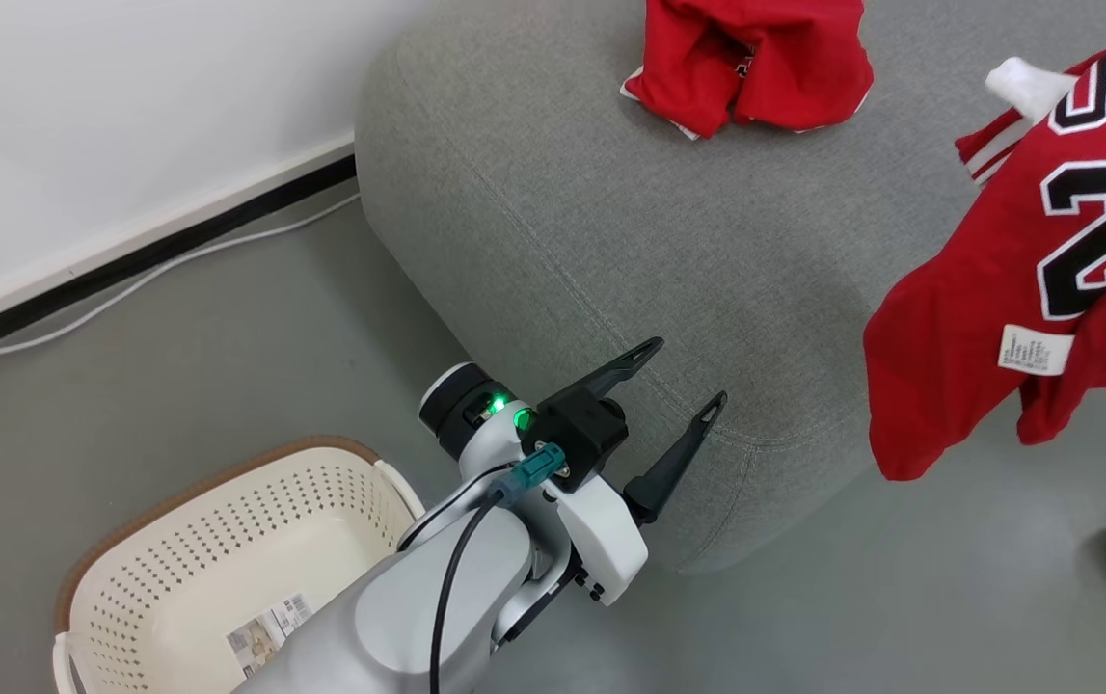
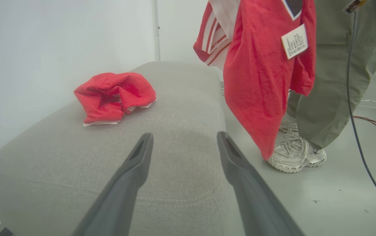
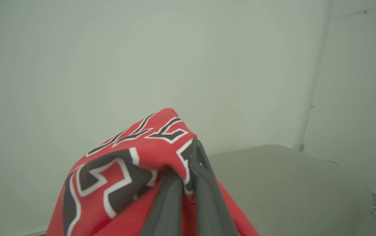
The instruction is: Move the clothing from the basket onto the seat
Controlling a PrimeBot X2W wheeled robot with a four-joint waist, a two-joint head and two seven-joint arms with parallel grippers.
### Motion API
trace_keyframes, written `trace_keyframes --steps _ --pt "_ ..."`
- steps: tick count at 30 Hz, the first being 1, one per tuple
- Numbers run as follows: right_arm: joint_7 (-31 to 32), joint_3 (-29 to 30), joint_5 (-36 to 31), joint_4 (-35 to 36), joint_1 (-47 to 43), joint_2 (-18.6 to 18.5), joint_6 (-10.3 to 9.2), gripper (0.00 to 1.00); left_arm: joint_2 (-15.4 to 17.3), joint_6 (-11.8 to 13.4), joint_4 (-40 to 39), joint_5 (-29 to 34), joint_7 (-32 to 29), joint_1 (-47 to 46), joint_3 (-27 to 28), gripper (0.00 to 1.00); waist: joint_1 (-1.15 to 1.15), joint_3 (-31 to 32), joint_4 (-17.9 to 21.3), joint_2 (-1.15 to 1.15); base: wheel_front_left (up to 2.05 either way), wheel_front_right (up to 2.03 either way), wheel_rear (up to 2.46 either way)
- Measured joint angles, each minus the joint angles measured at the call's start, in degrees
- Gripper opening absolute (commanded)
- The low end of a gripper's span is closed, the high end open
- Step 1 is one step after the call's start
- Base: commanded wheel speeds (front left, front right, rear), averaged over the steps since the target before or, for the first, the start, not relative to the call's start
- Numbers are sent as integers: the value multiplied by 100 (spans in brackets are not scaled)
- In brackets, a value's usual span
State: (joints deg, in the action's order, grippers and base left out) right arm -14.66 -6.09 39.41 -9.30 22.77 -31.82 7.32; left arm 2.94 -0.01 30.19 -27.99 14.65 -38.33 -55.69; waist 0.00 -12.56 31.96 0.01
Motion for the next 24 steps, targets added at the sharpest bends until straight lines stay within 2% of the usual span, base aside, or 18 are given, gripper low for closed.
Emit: trace_keyframes --steps 6,16,24 --pt "-1 259 -127 -432 789 24 0 0 9 75 57 -69 0 -214 -356 100 0 -456 19 0 0 0 0" --pt "-1 513 -159 -1358 2242 -103 1 0 35 524 304 -269 0 -888 -947 100 0 -1505 31 0 0 0 0" --pt "-3 1154 -167 -2219 3215 -547 1 0 55 824 322 -337 -2 -1611 -1463 100 0 -2451 -134 0 0 0 0"
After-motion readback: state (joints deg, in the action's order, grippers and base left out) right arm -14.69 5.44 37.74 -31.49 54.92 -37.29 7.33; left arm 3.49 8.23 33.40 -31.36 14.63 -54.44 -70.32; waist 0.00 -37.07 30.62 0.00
